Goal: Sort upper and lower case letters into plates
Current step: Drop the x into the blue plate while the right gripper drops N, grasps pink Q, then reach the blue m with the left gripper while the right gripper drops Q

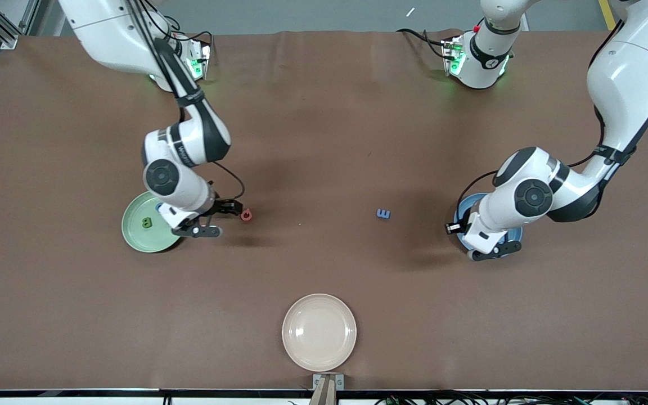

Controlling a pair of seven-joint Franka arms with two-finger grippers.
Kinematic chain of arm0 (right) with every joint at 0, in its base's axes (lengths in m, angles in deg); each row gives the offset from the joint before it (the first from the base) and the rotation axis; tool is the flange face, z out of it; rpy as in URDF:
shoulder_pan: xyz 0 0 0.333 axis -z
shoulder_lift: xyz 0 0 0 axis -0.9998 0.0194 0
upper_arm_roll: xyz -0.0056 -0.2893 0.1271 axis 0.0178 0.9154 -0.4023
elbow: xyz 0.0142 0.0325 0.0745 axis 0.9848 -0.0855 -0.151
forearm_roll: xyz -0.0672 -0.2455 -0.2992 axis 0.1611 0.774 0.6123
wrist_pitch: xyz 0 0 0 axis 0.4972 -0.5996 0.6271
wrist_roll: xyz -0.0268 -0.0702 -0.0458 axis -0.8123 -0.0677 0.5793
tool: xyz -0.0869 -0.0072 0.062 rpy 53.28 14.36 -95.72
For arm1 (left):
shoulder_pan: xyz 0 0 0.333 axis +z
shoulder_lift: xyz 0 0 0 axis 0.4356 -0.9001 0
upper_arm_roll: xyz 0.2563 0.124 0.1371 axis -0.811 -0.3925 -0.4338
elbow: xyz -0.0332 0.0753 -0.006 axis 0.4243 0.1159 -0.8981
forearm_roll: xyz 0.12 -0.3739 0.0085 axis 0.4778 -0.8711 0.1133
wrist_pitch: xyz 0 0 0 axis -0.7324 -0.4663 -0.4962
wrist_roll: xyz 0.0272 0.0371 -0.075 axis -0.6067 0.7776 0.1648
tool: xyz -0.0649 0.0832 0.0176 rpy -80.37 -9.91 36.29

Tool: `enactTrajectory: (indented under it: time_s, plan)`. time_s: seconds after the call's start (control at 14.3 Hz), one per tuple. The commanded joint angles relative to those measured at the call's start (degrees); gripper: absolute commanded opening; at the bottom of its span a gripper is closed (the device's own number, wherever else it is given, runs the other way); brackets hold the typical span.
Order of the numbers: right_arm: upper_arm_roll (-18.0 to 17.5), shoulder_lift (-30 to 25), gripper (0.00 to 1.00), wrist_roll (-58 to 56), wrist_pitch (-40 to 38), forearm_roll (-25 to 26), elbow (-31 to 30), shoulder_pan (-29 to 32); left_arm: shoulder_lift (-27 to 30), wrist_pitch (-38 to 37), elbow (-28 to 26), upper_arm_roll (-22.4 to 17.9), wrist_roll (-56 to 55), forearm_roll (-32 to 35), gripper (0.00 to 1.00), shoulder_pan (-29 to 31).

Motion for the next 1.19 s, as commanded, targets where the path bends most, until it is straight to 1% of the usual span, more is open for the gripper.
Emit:
enactTrajectory:
  time_s: [0.0,0.14,0.28,0.42,0.63,0.7,0.84,0.98,1.12]
  plan:
    - [0.47,1.85,1.00,3.70,3.87,-0.62,-0.43,-2.16,2.29,0.55,-4.45,1.47,2.03,3.86,0.10,4.67]
    - [0.47,3.17,1.00,4.76,6.24,-0.62,-0.43,-3.48,1.85,0.73,-4.54,1.47,4.31,5.09,0.10,6.34]
    - [0.47,4.40,0.99,5.03,8.53,-0.62,-0.61,-3.92,1.15,0.81,-4.28,1.12,4.85,6.50,0.10,6.70]
    - [0.56,5.46,0.92,5.03,9.85,-0.62,-0.61,-4.71,0.36,1.25,-4.11,0.42,4.76,8.17,0.10,6.53]
    - [0.56,5.64,0.72,5.03,10.21,-0.62,-0.61,-4.89,-0.17,4.32,-3.84,-2.29,4.76,8.26,0.10,4.69]
    - [0.56,5.64,0.67,5.03,10.21,-0.62,-0.70,-4.98,-0.35,4.68,-3.67,-3.52,4.76,8.26,0.10,3.55]
    - [0.56,5.64,0.55,5.03,10.21,-0.62,-0.70,-4.98,-0.44,4.77,-3.49,-4.50,4.76,8.26,0.10,2.83]
    - [0.56,5.64,0.37,5.03,10.12,-0.45,-0.78,-4.98,-0.52,4.77,-3.49,-4.68,4.76,8.35,0.10,2.75]
    - [0.56,5.64,0.13,5.03,9.77,-0.45,-0.78,-4.80,-1.05,4.77,-3.49,-5.55,4.76,9.22,0.10,2.04]
